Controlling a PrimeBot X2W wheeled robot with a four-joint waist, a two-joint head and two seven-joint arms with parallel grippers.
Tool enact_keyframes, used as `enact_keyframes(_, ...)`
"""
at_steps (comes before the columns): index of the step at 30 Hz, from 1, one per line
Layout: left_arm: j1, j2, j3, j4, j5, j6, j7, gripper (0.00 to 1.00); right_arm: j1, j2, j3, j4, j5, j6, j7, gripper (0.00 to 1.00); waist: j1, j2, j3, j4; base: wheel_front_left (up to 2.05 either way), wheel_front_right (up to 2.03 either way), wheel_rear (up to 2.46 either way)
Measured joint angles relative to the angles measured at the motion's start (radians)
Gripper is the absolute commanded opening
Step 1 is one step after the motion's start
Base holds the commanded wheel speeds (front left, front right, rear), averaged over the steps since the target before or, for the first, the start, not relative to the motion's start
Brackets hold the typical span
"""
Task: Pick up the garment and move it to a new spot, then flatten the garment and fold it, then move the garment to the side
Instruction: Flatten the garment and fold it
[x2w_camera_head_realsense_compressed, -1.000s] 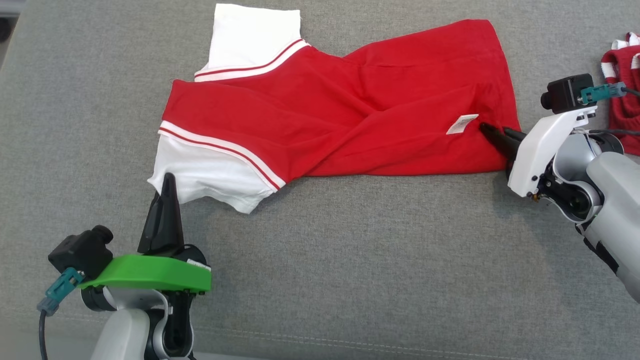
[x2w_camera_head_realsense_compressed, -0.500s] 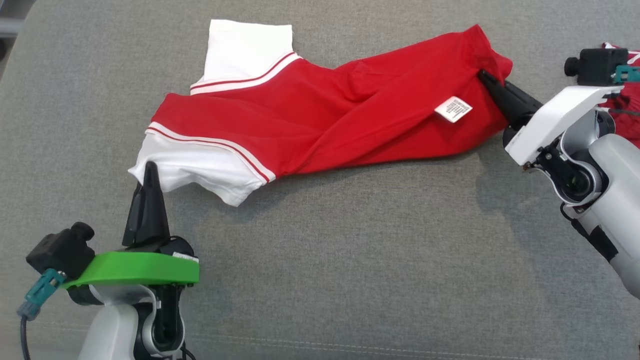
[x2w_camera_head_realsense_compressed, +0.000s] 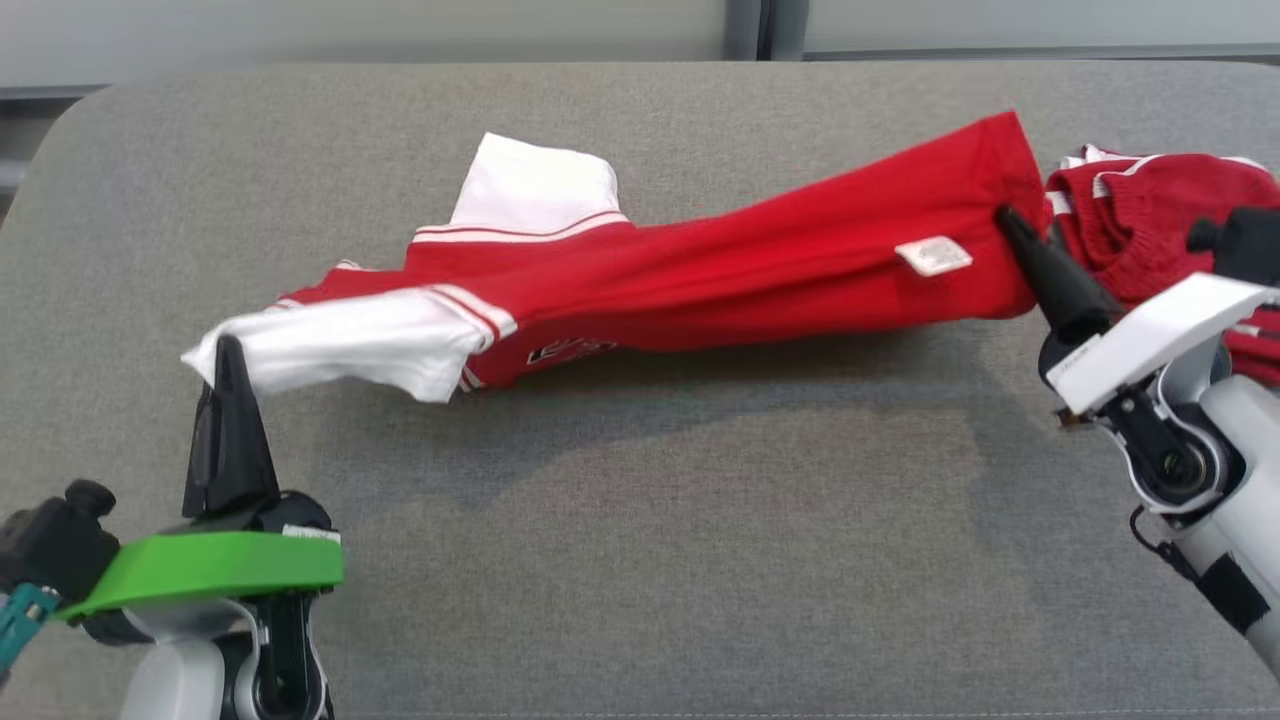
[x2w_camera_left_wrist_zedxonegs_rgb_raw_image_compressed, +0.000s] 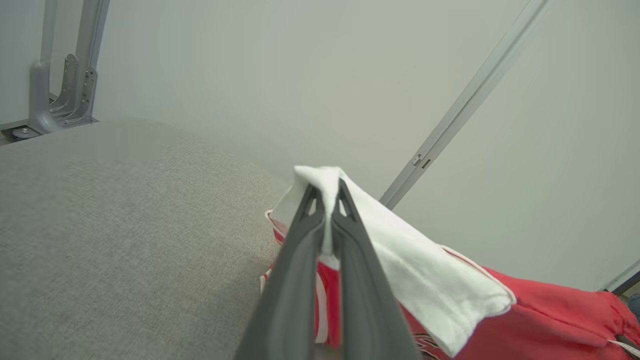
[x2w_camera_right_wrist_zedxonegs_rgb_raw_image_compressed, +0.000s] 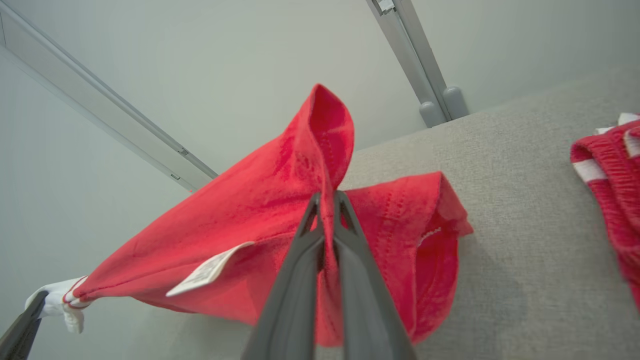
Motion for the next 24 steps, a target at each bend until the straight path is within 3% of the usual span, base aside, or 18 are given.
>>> enact_keyframes(10, 0.070, 0.014, -0.026, -0.104, -0.009, -0.002, 0.035, 0.00, 0.116, -0.029, -0.040, -0.163, 0.085, 0.000, -0.062, 0.00, 0.0000, 0.0000, -0.086, -0.050, 0.00, 0.00, 0.00)
enact_keyframes(14, 0.022, 0.047, -0.058, -0.104, 0.003, -0.007, 0.088, 0.00, 0.100, -0.055, -0.007, -0.141, 0.049, 0.000, -0.025, 0.00, 0.0000, 0.0000, -0.108, -0.057, 0.00, 0.00, 0.00)
enact_keyframes(18, -0.111, 0.067, -0.088, 0.006, -0.001, -0.008, 0.184, 0.00, -0.008, -0.016, 0.065, -0.039, 0.012, -0.002, 0.066, 0.00, 0.0000, 0.0000, -0.135, -0.064, 0.00, 0.00, 0.00)
enact_keyframes(21, -0.242, 0.086, -0.070, 0.112, 0.006, 0.002, 0.229, 0.00, -0.164, 0.036, 0.093, 0.041, -0.077, -0.042, 0.095, 0.00, 0.0000, 0.0000, -0.154, -0.069, 0.00, 0.00, 0.00)
enact_keyframes(24, -0.399, 0.074, -0.065, 0.162, 0.014, 0.007, 0.247, 0.00, -0.316, 0.083, 0.056, 0.078, -0.125, -0.084, 0.063, 0.00, 0.0000, 0.0000, -0.169, -0.070, 0.00, 0.00, 0.00)
